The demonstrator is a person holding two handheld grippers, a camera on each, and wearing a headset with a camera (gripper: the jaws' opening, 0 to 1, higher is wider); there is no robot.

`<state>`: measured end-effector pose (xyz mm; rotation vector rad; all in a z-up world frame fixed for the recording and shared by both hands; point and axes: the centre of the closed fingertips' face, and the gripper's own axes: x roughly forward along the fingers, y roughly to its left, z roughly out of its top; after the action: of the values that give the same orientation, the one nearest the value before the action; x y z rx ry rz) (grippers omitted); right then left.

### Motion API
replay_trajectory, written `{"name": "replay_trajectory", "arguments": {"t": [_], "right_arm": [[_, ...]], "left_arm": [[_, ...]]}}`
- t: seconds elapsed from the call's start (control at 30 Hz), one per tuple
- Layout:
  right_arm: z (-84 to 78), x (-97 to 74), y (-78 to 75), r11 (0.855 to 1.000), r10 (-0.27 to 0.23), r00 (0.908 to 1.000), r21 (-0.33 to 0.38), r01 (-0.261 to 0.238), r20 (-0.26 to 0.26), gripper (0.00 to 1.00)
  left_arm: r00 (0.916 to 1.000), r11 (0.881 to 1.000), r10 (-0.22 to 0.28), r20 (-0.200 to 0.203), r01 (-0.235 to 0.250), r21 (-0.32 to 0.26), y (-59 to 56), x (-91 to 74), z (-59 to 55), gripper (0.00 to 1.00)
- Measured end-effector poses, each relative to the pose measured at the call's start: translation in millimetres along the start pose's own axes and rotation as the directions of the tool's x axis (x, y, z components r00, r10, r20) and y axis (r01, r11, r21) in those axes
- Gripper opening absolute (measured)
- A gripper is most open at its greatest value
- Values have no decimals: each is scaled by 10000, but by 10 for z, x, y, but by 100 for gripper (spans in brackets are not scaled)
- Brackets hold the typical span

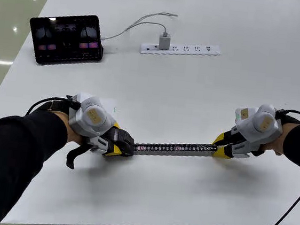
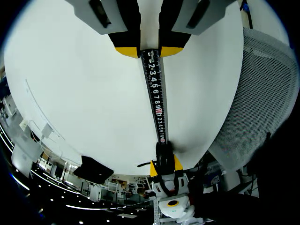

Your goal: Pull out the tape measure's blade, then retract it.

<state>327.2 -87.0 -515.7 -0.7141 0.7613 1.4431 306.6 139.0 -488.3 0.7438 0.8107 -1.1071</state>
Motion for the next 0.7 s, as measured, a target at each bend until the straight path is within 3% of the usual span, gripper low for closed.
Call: {"name": "replay_trajectory", "arguments": {"t": [0.7], "right_arm": [[-75,-40,-38,10000,-39,10000,-7,39,-56,10]], "left_arm": [[10000,10000,33,6,-33,-29,-18,0,12,31]]}}
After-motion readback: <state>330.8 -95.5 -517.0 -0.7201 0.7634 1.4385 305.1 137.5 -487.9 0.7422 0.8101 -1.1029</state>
